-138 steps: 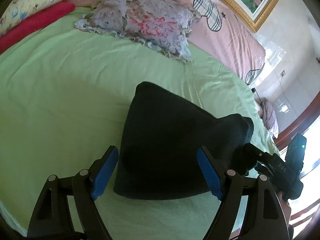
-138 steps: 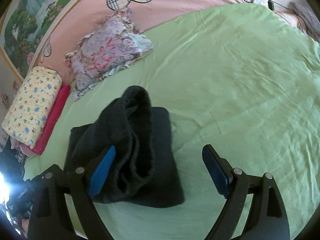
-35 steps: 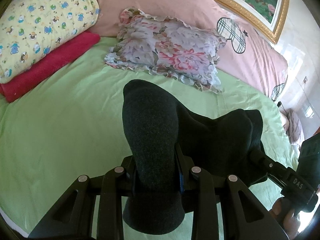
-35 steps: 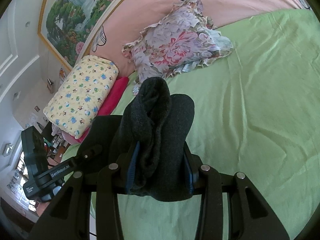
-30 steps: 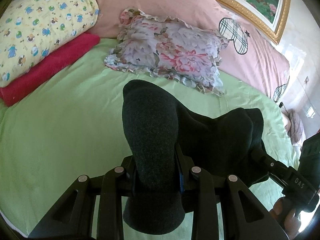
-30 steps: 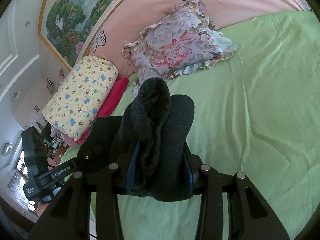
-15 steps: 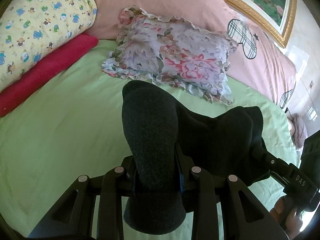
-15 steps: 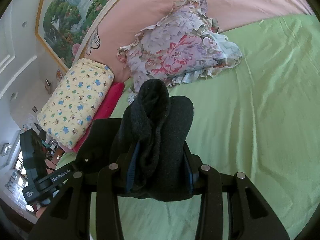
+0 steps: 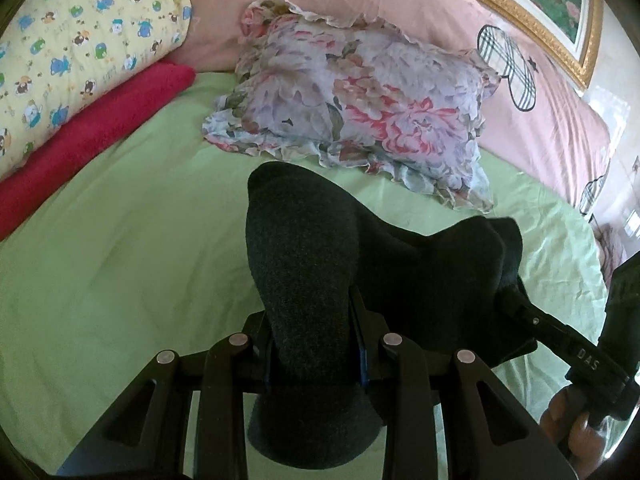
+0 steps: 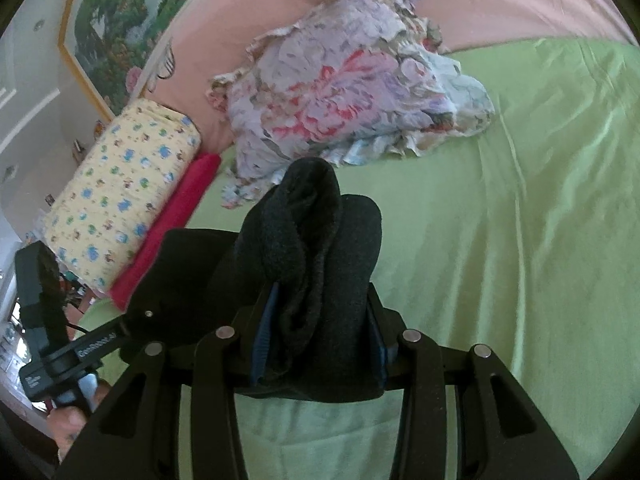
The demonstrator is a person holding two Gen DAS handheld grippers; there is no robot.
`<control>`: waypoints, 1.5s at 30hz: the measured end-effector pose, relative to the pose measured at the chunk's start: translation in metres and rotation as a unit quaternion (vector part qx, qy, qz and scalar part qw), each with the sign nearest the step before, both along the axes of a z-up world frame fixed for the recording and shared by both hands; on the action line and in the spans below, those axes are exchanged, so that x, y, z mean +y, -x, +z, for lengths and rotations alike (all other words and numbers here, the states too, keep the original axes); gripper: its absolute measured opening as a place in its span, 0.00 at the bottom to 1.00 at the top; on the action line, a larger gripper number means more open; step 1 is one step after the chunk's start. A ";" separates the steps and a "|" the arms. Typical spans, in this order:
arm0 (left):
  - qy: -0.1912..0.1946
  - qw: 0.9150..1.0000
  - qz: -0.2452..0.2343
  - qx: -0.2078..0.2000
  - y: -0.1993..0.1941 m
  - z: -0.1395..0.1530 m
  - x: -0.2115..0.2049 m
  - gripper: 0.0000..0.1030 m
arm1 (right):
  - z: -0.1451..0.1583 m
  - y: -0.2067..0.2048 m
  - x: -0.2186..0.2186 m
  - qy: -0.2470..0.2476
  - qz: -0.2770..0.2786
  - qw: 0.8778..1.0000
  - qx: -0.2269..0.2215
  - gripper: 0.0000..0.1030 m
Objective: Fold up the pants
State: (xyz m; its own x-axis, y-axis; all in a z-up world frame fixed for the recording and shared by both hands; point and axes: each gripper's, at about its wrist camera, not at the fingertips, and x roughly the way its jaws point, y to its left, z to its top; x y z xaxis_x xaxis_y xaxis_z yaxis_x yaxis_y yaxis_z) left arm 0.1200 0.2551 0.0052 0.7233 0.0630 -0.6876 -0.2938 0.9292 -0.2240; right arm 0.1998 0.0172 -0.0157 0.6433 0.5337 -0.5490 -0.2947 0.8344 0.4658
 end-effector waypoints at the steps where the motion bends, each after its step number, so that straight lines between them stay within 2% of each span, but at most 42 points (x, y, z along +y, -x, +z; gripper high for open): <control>1: 0.000 1.000 0.001 0.001 0.000 -0.001 0.000 0.33 | -0.003 -0.001 -0.002 0.002 -0.006 1.000 0.000 0.47; 2: 0.001 1.000 0.005 0.004 0.000 -0.003 0.001 0.40 | -0.005 -0.002 -0.003 0.008 -0.013 1.000 -0.002 0.47; 5: 0.008 1.000 0.012 0.008 0.001 -0.009 0.005 0.51 | -0.013 -0.005 -0.007 0.055 -0.037 0.998 -0.006 0.50; 7: 0.003 1.000 0.019 0.013 0.002 -0.014 0.006 0.59 | -0.017 -0.006 -0.011 0.067 -0.040 0.997 -0.009 0.51; 9: -0.003 1.000 0.025 0.016 0.003 -0.019 0.007 0.61 | -0.019 -0.007 -0.014 0.068 -0.039 0.997 -0.011 0.54; 14: 0.000 0.999 0.032 0.022 0.007 -0.028 0.013 0.73 | -0.025 -0.010 -0.016 0.083 -0.041 0.996 -0.013 0.61; 16: -0.001 0.999 0.035 0.027 0.008 -0.029 0.015 0.76 | -0.028 -0.012 -0.019 0.074 -0.042 0.996 -0.008 0.64; 24: -0.016 0.998 0.042 0.033 0.022 -0.026 0.013 0.79 | -0.029 -0.007 -0.030 0.071 -0.076 0.994 -0.012 0.66; 28: -0.021 0.998 0.045 0.040 0.031 -0.024 0.009 0.79 | -0.031 -0.001 -0.044 0.044 -0.095 0.995 -0.007 0.66; 30: -0.025 0.998 0.047 0.041 0.037 -0.022 0.006 0.79 | -0.029 0.005 -0.048 0.029 -0.093 0.995 -0.016 0.67; 36: -0.064 0.995 0.051 0.050 0.054 -0.018 -0.012 0.80 | -0.022 0.026 -0.039 0.038 -0.076 0.996 -0.037 0.68; 38: -0.075 0.995 0.046 0.047 0.059 -0.016 -0.018 0.80 | -0.021 0.034 -0.033 0.050 -0.068 0.995 -0.045 0.70; 40: -0.091 0.994 0.043 0.047 0.066 -0.014 -0.024 0.80 | -0.018 0.041 -0.029 0.063 -0.066 0.994 -0.057 0.78; 45: -0.112 0.992 0.039 0.048 0.078 -0.013 -0.035 0.81 | -0.008 0.058 -0.014 0.095 -0.051 0.988 -0.106 0.89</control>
